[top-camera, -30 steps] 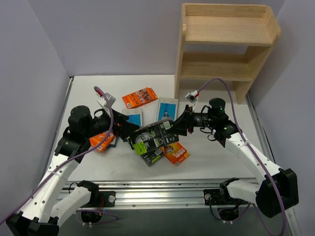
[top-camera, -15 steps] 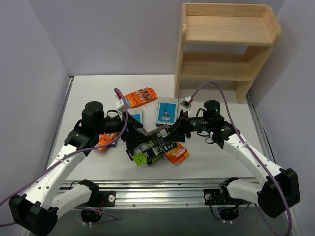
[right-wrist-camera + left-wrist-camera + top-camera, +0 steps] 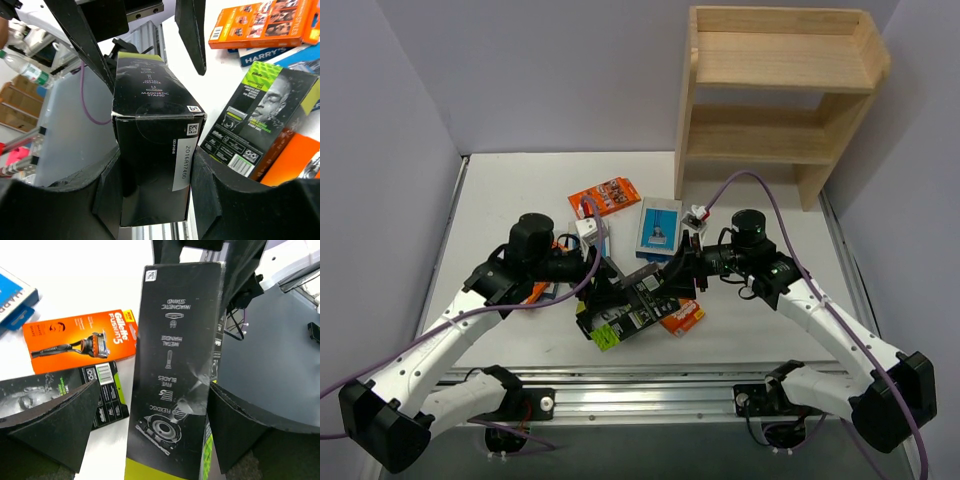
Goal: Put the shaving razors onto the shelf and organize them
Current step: Pass the shaving razor from the right arm to the left
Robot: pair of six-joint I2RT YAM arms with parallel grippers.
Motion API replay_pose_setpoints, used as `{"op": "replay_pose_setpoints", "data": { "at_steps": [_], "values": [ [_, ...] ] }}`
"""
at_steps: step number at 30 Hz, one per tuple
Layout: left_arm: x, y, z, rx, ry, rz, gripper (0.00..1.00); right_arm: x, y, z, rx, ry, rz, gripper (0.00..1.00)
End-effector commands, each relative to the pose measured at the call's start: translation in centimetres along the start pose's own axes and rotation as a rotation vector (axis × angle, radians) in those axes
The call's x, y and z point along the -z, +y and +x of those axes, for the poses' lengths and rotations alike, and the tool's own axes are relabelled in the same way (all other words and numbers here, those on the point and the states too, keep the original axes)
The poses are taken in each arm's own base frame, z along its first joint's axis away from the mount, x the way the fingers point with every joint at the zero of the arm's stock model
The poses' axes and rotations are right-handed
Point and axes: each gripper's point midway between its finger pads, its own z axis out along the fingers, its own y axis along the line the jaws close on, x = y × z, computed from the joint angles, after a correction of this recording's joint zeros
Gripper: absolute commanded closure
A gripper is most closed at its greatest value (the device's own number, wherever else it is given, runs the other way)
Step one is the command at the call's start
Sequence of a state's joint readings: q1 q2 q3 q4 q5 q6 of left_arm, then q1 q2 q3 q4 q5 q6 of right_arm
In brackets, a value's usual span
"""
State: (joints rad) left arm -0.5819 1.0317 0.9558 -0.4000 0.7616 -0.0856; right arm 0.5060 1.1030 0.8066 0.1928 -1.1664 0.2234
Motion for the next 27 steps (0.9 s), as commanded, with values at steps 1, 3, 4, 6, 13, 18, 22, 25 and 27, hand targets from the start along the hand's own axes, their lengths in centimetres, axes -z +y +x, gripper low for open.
{"op": "replay_pose_setpoints", "data": {
  "at_steps": [1, 3, 4, 6, 13, 18, 22, 25, 27],
  "values": [
    [0.4, 1.4, -1.4, -0.053, -0.011, -0.101, 0.06, 0.5, 4.1, -3.2, 0.177, -0.047, -0.105, 1.00],
    [0.4, 1.9, -1.3, -0.047, -0.002, -0.122, 0.06, 0.4, 4.3, -3.0, 0.182, -0.038, -0.113, 1.00],
    [0.3, 1.5, -1.3, -0.048, -0.001, -0.102, 0.06, 0.3, 4.4, -3.0, 0.186, -0.037, -0.114, 1.00],
    [0.1, 0.6, -1.3, -0.042, -0.005, -0.047, 0.05, 0.2, 4.2, -2.9, 0.188, -0.034, -0.110, 1.00],
    [0.8, -4.0, -1.8, -0.032, -0.053, 0.179, 0.16, 0.2, 3.7, -3.1, 0.203, -0.027, -0.076, 1.00],
    [0.2, -4.9, -1.3, -0.006, -0.030, 0.244, 0.24, 0.5, 4.0, -3.5, 0.229, -0.030, -0.066, 1.00],
    [-1.0, -4.2, -0.1, 0.013, 0.041, 0.214, 0.19, 0.6, 4.2, -3.9, 0.251, -0.033, -0.065, 1.00],
    [-1.6, -3.4, 0.6, 0.029, 0.077, 0.179, 0.16, 0.6, 4.3, -3.8, 0.259, -0.028, -0.074, 1.00],
    [-1.9, -3.2, 0.9, 0.042, 0.090, 0.177, 0.17, 0.5, 4.2, -3.7, 0.260, -0.026, -0.076, 1.00]
  ]
}}
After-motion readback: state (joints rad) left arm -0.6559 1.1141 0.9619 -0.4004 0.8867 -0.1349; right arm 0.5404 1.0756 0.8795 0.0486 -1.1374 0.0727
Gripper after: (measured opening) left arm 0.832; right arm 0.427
